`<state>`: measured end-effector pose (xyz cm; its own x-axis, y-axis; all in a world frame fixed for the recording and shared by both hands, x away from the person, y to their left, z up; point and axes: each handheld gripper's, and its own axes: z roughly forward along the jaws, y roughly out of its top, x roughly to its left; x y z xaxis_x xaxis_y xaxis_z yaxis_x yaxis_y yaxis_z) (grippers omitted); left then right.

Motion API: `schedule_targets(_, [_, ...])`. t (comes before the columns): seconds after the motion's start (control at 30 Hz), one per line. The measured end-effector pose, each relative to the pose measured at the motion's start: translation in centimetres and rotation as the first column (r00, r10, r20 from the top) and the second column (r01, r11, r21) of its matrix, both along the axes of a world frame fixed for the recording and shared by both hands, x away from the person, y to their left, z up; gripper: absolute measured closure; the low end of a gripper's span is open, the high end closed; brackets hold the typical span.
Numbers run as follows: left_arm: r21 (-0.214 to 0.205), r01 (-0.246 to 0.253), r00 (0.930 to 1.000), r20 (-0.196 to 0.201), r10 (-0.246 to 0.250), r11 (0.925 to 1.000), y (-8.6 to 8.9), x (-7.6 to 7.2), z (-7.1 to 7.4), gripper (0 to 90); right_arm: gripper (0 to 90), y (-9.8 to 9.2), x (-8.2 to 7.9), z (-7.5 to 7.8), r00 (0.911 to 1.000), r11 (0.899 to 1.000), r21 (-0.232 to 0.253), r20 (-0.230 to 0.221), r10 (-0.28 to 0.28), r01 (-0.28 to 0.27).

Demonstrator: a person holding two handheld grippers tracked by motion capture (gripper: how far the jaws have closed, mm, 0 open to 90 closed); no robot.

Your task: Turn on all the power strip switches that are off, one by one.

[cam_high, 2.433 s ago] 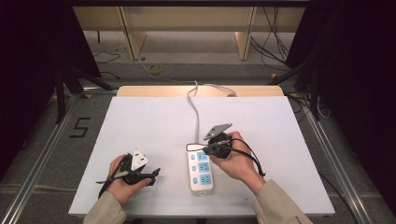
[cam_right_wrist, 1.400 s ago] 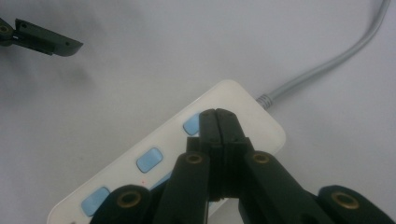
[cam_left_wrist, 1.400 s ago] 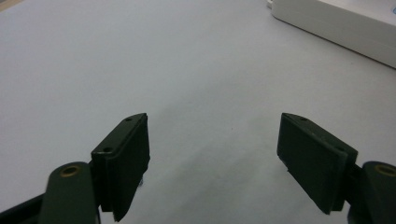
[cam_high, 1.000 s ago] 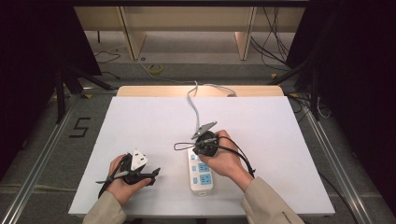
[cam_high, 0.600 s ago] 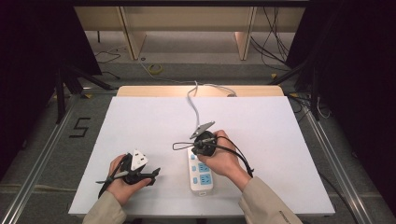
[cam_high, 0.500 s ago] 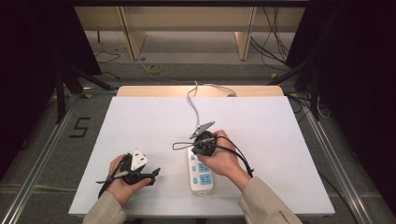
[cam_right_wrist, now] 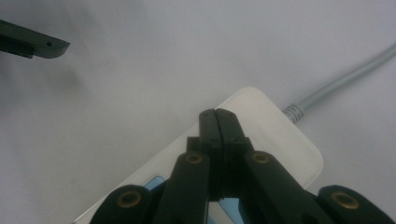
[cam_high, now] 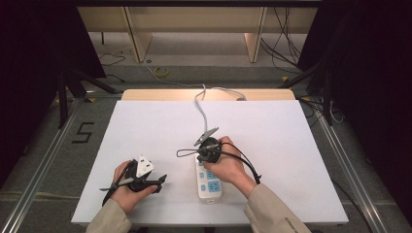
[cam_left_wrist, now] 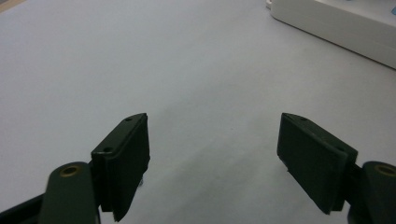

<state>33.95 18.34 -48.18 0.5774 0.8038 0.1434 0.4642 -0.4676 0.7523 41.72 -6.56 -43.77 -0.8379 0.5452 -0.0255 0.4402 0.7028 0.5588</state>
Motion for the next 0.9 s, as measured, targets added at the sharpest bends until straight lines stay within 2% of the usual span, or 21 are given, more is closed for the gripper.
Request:
schedule_targets(0.63, [0.000,-0.002,1.0000,0.000,0.002,1.0000,0.03,-0.01,0.01,25.3,90.0,0.51,0.14,-0.53,1.0000,0.999,-0.033,-0.005,0.003,-0.003])
schedule_targets(0.9, [0.003,-0.002,1.0000,0.002,0.002,1.0000,0.05,0.01,0.02,25.3,90.0,0.46,0.25,-0.66,0.9998,1.000,-0.026,-0.020,-0.005,0.004])
